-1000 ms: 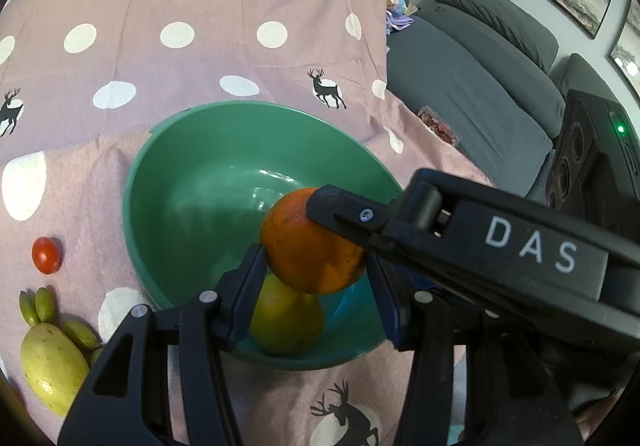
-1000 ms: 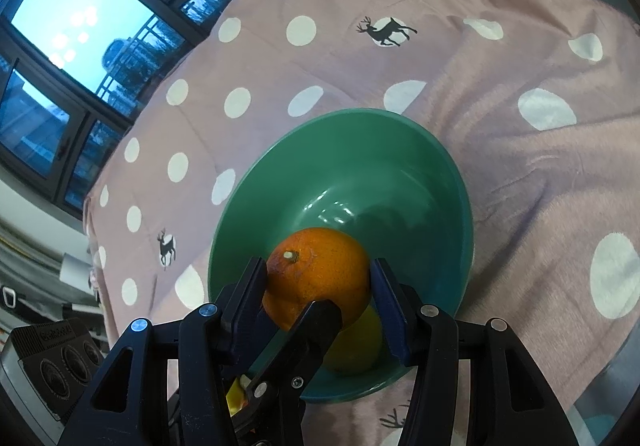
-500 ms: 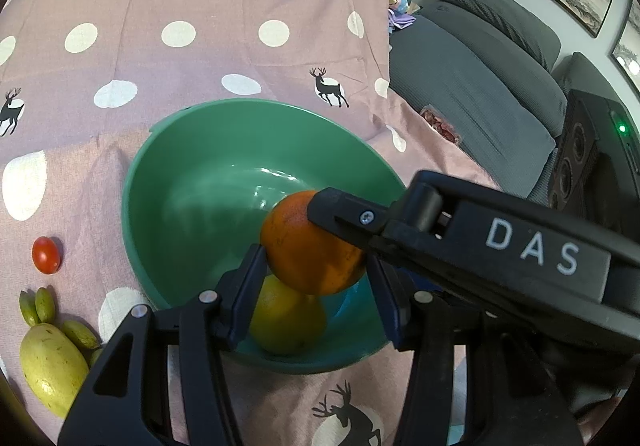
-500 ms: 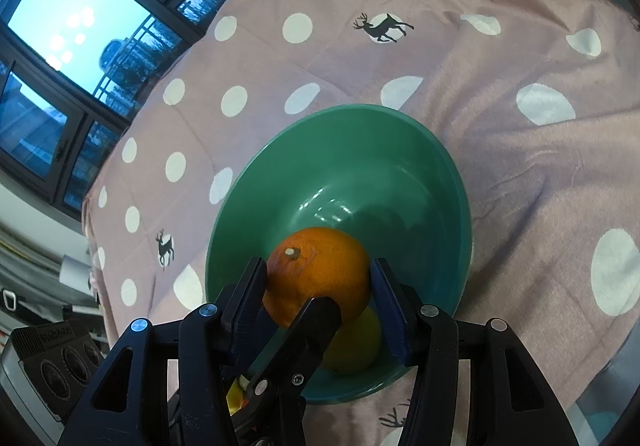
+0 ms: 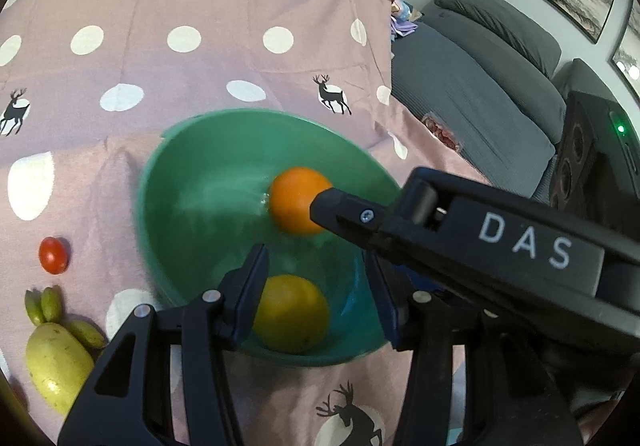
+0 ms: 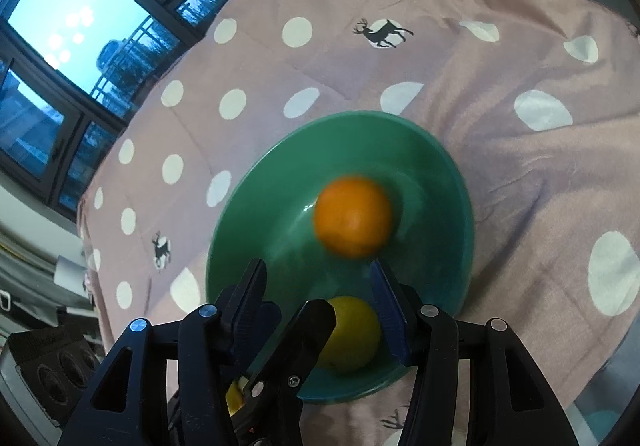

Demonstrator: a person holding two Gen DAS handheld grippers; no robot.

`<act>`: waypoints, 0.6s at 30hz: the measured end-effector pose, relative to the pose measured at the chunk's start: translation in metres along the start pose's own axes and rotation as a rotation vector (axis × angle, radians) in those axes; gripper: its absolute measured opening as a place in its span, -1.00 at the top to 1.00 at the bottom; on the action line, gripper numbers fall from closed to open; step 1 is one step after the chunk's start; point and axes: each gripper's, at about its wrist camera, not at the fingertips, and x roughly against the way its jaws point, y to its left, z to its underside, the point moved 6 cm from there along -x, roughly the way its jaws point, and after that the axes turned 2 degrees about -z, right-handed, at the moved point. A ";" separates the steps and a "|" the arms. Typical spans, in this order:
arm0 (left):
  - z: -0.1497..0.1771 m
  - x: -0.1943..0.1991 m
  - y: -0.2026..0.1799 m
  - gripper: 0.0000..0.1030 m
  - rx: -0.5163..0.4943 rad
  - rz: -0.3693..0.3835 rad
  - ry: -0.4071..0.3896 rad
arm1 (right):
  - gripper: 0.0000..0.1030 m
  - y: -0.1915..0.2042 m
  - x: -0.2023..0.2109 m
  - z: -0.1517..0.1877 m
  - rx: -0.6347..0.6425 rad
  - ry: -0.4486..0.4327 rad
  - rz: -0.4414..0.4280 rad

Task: Organize fruits
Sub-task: 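Open the right gripper to drop the orange into the bowl, then move the right gripper back over the green pear on the tablecloth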

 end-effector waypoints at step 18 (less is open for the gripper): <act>0.001 0.103 0.078 -0.38 0.154 -0.171 -0.161 | -0.08 0.035 0.008 0.011 0.088 -0.008 -0.033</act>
